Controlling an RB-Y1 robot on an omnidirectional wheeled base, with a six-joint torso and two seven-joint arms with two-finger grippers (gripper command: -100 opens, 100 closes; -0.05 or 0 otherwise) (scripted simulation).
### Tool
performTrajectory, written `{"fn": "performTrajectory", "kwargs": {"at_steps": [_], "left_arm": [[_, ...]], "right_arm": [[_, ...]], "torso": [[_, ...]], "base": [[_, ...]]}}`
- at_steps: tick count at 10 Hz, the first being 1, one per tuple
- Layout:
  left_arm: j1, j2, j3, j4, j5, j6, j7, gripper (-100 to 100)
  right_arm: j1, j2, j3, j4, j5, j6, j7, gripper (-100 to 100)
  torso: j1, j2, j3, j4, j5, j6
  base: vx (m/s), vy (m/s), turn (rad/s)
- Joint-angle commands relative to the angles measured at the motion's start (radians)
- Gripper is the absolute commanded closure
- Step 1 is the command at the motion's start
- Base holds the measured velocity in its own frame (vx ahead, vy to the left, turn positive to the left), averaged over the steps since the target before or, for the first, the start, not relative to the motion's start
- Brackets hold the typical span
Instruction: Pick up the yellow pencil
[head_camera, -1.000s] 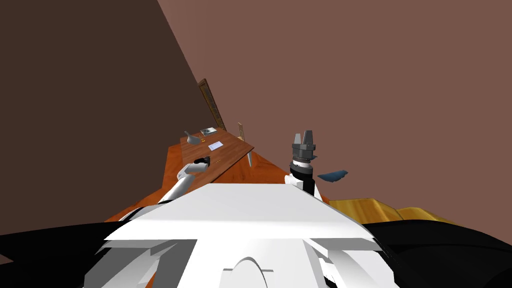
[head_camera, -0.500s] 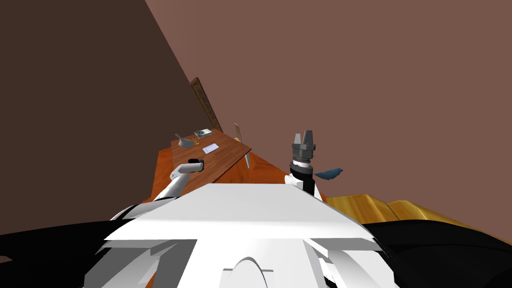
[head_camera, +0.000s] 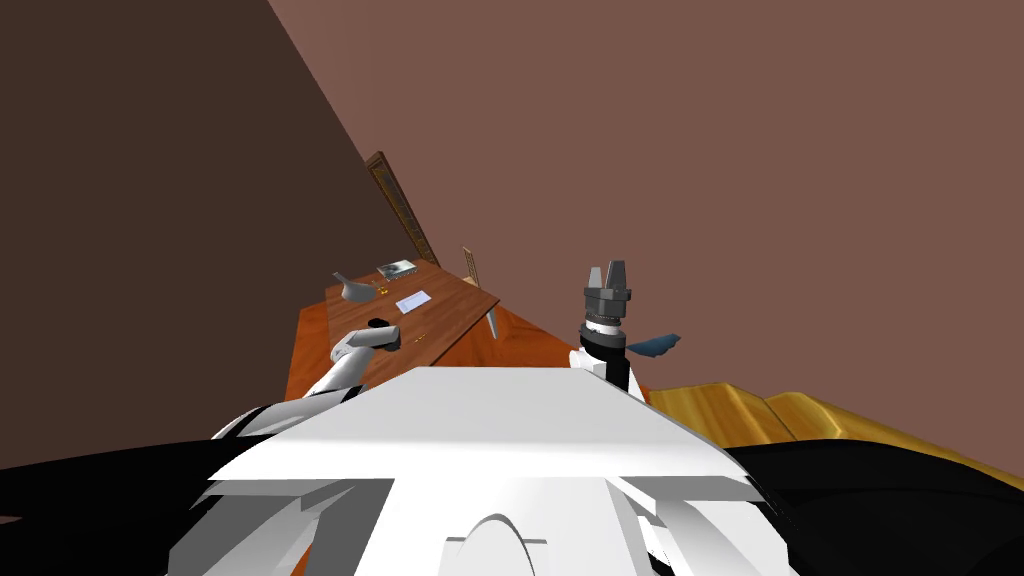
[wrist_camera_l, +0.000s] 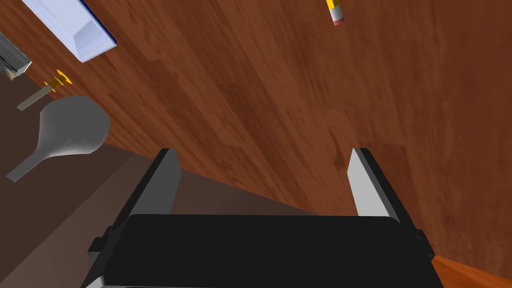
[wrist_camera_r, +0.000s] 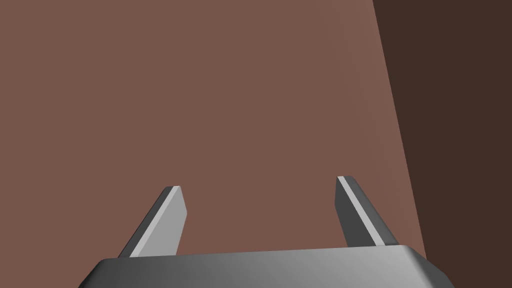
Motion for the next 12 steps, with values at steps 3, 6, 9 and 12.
{"fn": "performTrajectory", "kwargs": {"at_steps": [3,6,9,12], "left_arm": [[-0.024,0.012,0.041,0.099,0.012,0.056,0.0,-100],[-0.054,0.02,0.095,0.176,0.022,0.128,0.002,-100],[-0.067,0.021,0.121,0.244,0.026,0.161,0.002,-100],[-0.092,0.022,0.17,0.334,0.033,0.222,0.001,-100]], "right_arm": [[0.0,0.0,0.0,0.0,0.0,0.0,0.0,0],[0.0,0.0,0.0,0.0,0.0,0.0,0.0,0],[0.0,0.0,0.0,0.0,0.0,0.0,0.0,0],[0.0,0.0,0.0,0.0,0.0,0.0,0.0,0]], "torso": [[0.0,-0.002,-0.001,0.0,0.0,0.0],[0.0,-0.002,-0.001,-0.001,0.0,-0.001],[0.0,0.001,0.0,0.0,0.0,-0.001],[0.001,-0.002,-0.002,-0.001,0.0,-0.001]], "base": [[0.071,0.011,-0.077],[0.081,0.014,-0.085],[0.045,0.012,-0.052],[0.093,0.023,-0.097]]}}
